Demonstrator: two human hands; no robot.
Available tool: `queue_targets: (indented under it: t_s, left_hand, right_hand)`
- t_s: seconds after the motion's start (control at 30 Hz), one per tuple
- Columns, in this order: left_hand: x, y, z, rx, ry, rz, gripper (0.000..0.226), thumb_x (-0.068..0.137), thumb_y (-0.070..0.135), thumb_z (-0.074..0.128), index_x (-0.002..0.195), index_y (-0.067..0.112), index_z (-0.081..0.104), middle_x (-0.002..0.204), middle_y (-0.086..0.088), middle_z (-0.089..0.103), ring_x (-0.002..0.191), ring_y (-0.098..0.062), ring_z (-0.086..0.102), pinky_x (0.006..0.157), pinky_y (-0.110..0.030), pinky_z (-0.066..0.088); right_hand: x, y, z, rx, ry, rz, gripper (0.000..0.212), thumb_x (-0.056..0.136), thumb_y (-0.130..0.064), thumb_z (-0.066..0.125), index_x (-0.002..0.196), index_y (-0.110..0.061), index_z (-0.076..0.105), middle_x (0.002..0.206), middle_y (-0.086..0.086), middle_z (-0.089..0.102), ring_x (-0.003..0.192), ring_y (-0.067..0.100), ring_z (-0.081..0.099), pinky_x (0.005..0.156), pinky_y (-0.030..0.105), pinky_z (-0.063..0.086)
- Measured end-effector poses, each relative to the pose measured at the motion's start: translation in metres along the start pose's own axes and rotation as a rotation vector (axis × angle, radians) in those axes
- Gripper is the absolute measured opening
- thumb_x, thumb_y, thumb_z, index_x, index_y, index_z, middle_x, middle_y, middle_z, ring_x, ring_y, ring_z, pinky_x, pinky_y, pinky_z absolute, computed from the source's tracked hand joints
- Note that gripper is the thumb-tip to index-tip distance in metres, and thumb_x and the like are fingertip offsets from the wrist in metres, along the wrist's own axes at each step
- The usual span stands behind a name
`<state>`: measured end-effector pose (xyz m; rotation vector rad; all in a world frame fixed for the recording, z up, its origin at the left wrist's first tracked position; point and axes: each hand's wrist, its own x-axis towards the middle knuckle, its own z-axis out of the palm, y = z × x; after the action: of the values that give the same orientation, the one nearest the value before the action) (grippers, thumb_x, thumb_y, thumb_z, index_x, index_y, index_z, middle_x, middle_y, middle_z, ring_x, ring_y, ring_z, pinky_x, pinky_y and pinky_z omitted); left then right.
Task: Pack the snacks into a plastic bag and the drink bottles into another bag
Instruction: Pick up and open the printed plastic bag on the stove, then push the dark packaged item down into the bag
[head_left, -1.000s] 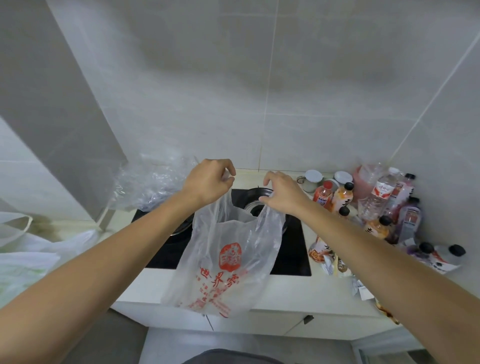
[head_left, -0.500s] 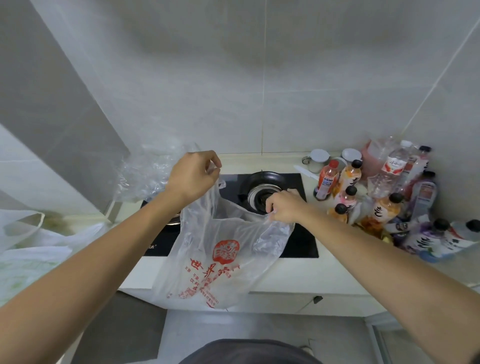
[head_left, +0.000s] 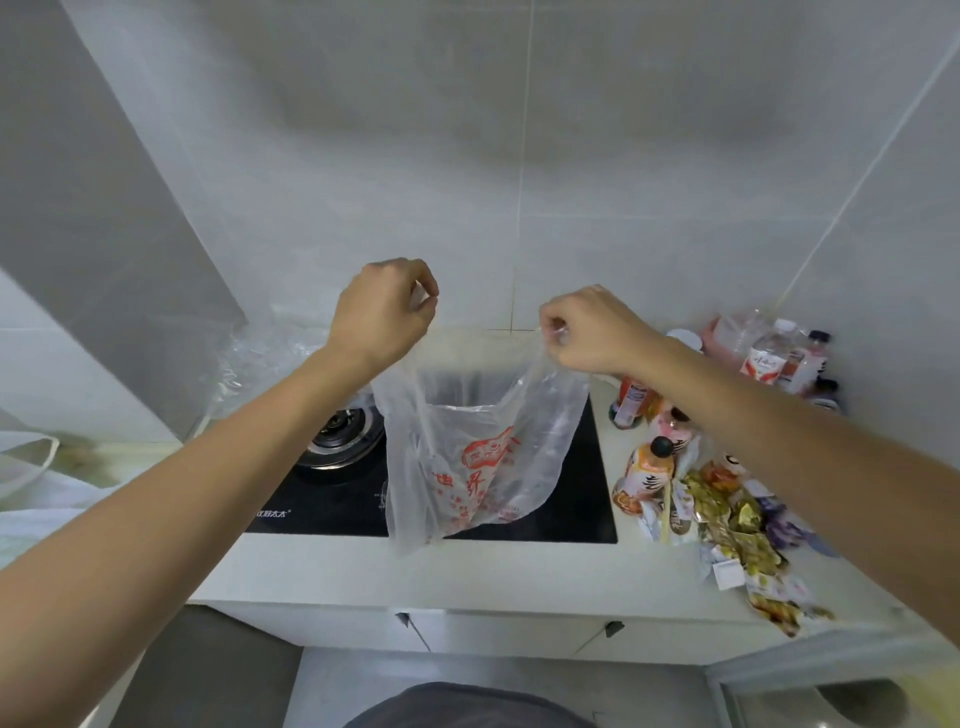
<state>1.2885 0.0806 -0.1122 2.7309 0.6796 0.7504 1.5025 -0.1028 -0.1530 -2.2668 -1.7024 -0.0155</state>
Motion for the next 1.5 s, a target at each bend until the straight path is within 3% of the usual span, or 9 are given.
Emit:
queue_targets:
  t_s: [0.17,0.37,0.47,0.57,0.77,0.87,1.07,1.3,1.5]
  left_hand:
    - [-0.010,0.005,0.023,0.078,-0.088,0.058,0.014,0.092,0.024,0.064,0.104,0.020,0.070,0.089,0.000,0.068,0.089,-0.028,0.064,0.065,-0.033,0.043]
    - [-0.042,-0.001,0.063,0.213,-0.314,0.082,0.019,0.094,0.031,0.062,0.108,0.022,0.070,0.095,-0.008,0.072,0.093,-0.033,0.067,0.069,-0.036,0.051]
    - [-0.056,-0.005,0.076,0.260,-0.390,0.114,0.012,0.092,0.022,0.059,0.095,0.018,0.070,0.094,-0.009,0.068,0.083,-0.035,0.066,0.067,-0.038,0.053]
    - [-0.068,-0.010,0.088,0.296,-0.428,0.135,0.013,0.095,0.021,0.060,0.090,0.014,0.070,0.105,-0.009,0.052,0.082,-0.034,0.062,0.059,-0.037,0.044]
    - [-0.085,-0.028,0.113,0.339,-0.503,0.194,0.029,0.094,0.038,0.062,0.086,0.012,0.070,0.124,-0.002,0.051,0.112,-0.024,0.046,0.062,-0.037,0.047]
    - [-0.095,-0.033,0.124,0.426,-0.559,0.292,0.038,0.098,0.046,0.051,0.097,0.013,0.070,0.121,0.000,0.063,0.116,-0.023,0.046,0.083,-0.038,0.046]
    - [-0.110,-0.038,0.151,0.528,-0.647,0.396,0.049,0.100,0.060,0.036,0.139,0.031,0.048,0.132,0.003,0.061,0.126,-0.027,0.039,0.101,-0.048,0.037]
    - [-0.120,-0.035,0.179,0.625,-0.757,0.293,0.066,0.099,0.072,0.025,0.114,0.031,0.075,0.147,-0.006,0.042,0.138,-0.028,0.029,0.107,-0.055,0.026]
    - [-0.131,-0.045,0.197,0.604,-0.794,0.419,0.064,0.101,0.065,0.030,0.107,0.022,0.078,0.146,0.004,0.049,0.134,-0.026,0.032,0.105,-0.050,0.026]
  right_hand:
    - [-0.022,0.000,0.003,-0.068,-0.105,-0.001,0.012,0.075,-0.011,0.058,0.070,-0.022,0.055,0.061,-0.008,0.056,0.061,0.017,0.053,0.075,0.029,0.035]
    - [-0.055,-0.004,0.039,-0.057,-0.243,0.001,0.010,0.076,-0.010,0.058,0.077,-0.020,0.059,0.080,-0.004,0.060,0.078,0.019,0.054,0.069,0.024,0.034]
    - [-0.063,-0.007,0.052,-0.005,-0.312,-0.034,0.011,0.071,-0.009,0.057,0.070,-0.019,0.053,0.095,-0.006,0.058,0.094,0.019,0.054,0.082,0.034,0.044]
    - [-0.069,-0.008,0.063,0.012,-0.376,-0.036,0.007,0.068,-0.006,0.056,0.069,-0.013,0.052,0.101,0.002,0.063,0.103,0.020,0.053,0.091,0.027,0.039]
    - [-0.076,-0.006,0.078,-0.092,-0.401,-0.018,0.007,0.097,-0.022,0.053,0.091,-0.020,0.053,0.090,0.003,0.062,0.084,0.020,0.057,0.070,0.015,0.024]
    - [-0.076,-0.002,0.089,-0.092,-0.358,-0.033,0.011,0.107,-0.029,0.043,0.109,-0.025,0.052,0.087,-0.005,0.063,0.080,0.016,0.061,0.079,0.028,0.044]
    - [-0.078,0.019,0.118,-0.196,-0.302,-0.065,0.029,0.104,-0.023,0.055,0.132,-0.026,0.052,0.107,-0.006,0.069,0.071,0.013,0.063,0.059,0.034,0.058]
    - [-0.079,0.039,0.137,-0.198,-0.333,0.012,0.047,0.098,-0.033,0.066,0.144,-0.033,0.052,0.122,-0.002,0.068,0.100,0.025,0.069,0.081,0.043,0.059]
    - [-0.084,0.050,0.156,-0.309,-0.511,-0.049,0.042,0.096,-0.055,0.060,0.132,-0.033,0.063,0.136,-0.010,0.059,0.131,0.017,0.046,0.104,0.044,0.040]
